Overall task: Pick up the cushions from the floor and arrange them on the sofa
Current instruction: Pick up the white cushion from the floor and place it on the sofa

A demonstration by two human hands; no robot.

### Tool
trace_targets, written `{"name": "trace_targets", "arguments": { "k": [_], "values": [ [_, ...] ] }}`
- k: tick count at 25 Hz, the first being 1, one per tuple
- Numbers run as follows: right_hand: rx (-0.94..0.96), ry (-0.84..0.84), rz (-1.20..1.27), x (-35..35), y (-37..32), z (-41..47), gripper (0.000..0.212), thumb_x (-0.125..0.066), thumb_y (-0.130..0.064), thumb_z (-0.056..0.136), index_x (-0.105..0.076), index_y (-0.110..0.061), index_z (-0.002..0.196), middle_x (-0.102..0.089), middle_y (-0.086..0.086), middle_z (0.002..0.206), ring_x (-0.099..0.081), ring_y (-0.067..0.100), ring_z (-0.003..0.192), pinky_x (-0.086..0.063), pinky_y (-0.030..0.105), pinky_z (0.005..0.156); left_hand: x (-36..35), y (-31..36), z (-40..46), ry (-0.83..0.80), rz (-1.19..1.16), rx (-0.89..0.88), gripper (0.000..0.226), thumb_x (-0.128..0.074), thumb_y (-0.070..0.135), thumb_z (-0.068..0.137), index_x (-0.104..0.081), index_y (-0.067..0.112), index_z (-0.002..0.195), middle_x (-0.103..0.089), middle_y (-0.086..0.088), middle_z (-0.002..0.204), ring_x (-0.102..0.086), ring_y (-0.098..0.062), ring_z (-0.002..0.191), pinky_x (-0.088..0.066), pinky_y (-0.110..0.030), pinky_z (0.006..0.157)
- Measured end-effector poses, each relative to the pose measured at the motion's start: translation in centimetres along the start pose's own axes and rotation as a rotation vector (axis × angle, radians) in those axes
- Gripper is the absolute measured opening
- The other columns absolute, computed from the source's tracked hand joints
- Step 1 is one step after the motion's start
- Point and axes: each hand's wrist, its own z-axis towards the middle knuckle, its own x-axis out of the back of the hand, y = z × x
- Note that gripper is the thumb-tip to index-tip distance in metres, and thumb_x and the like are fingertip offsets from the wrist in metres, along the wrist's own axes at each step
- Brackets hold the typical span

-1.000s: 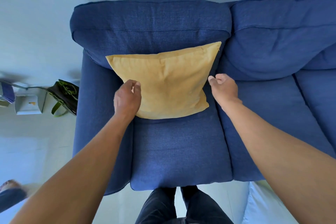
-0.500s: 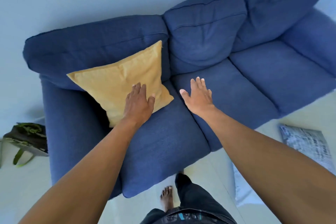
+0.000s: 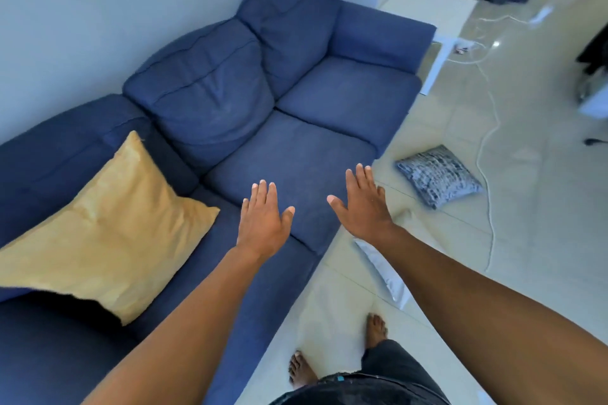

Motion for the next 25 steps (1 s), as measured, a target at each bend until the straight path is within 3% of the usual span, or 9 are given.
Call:
{"name": "trace_targets", "arguments": {
  "k": [6, 12, 25],
  "values": [
    [-0.209, 0.025, 0.065, 1.8, 13.0, -1.8, 0.080, -0.039, -0.054, 0.106, -0.012, -0.009, 0.165, 0.002, 0.016, 0.176, 0.006, 0.033, 0.163, -0.010, 0.058, 0.128, -6.7, 11.7, 3.8, -0.142, 0.046, -0.179, 0.075, -0.043, 0.044, 0.110, -0.014, 0.006, 0.167, -0.007, -0.012, 0.178, -0.002, -0.028, 0.165, -0.009, -0.046, 0.133],
    [-0.342, 0.021, 0.133, 2.1, 25.2, -2.6, 0.080, -0.043, -0.053, 0.106, -0.015, -0.006, 0.164, -0.001, 0.018, 0.175, 0.004, 0.034, 0.163, -0.013, 0.058, 0.126, -13.9, 21.1, 5.8, -0.306, 0.120, -0.251, 0.075, -0.042, 0.042, 0.110, -0.011, 0.007, 0.168, -0.004, -0.011, 0.178, -0.001, -0.027, 0.165, -0.007, -0.045, 0.133],
    [-0.579, -0.063, 0.249, 1.3, 39.5, 0.1, 0.081, -0.045, -0.051, 0.105, -0.017, -0.004, 0.164, -0.005, 0.020, 0.175, 0.000, 0.035, 0.163, -0.019, 0.056, 0.127, -24.4, 30.6, 14.0, -0.565, 0.155, -0.247, 0.077, -0.044, 0.043, 0.110, -0.009, 0.006, 0.167, -0.003, -0.013, 0.178, -0.004, -0.028, 0.165, -0.008, -0.044, 0.132]
  ]
}}
